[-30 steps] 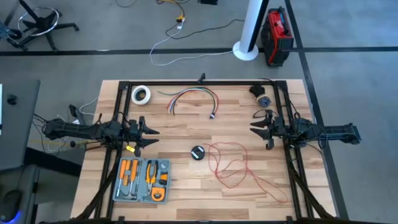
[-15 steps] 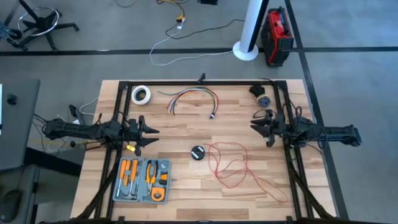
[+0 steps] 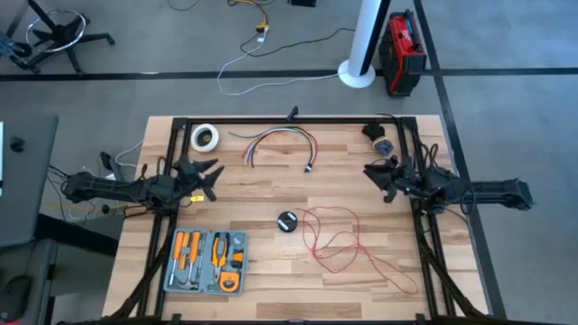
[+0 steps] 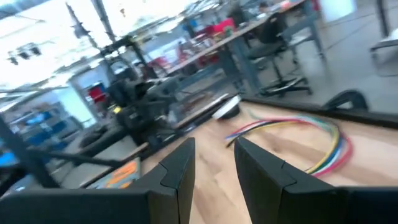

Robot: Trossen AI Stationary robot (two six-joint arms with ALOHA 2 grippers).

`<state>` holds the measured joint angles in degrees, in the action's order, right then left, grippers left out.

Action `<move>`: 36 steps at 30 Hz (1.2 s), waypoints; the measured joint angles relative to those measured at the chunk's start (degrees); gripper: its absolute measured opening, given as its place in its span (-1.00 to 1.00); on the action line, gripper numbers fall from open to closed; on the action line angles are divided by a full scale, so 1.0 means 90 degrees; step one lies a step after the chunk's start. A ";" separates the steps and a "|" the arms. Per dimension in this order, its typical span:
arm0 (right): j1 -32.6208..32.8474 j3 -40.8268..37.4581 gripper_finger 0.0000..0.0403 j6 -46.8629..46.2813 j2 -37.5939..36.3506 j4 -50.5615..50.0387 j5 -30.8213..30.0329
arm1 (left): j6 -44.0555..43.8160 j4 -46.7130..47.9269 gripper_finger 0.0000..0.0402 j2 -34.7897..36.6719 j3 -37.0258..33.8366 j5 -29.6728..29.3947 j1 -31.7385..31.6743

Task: Coil cords
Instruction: Coil the red wire on the black spool

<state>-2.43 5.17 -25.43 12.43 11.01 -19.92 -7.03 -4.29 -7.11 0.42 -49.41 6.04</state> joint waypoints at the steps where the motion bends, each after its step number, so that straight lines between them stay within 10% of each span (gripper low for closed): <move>1: -0.0059 0.0151 -0.41 0.0024 0.0265 0.0001 -0.0003 | -0.0001 0.0011 -0.23 -0.0002 0.0001 -0.0211 0.0000; 19: -0.0925 0.3931 -0.41 0.2067 0.5927 -0.1061 0.1684 | 0.0198 -0.0146 -0.23 -0.0002 0.0001 -0.0874 0.0000; 36: -0.0153 0.6486 -0.24 0.3192 0.8937 -0.2769 0.2145 | 0.0786 -0.0355 -0.23 -0.0002 0.0178 -0.0248 0.0002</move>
<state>-3.80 63.54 3.30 92.86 -13.91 -0.62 0.04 -7.49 -7.14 2.02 -51.64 6.07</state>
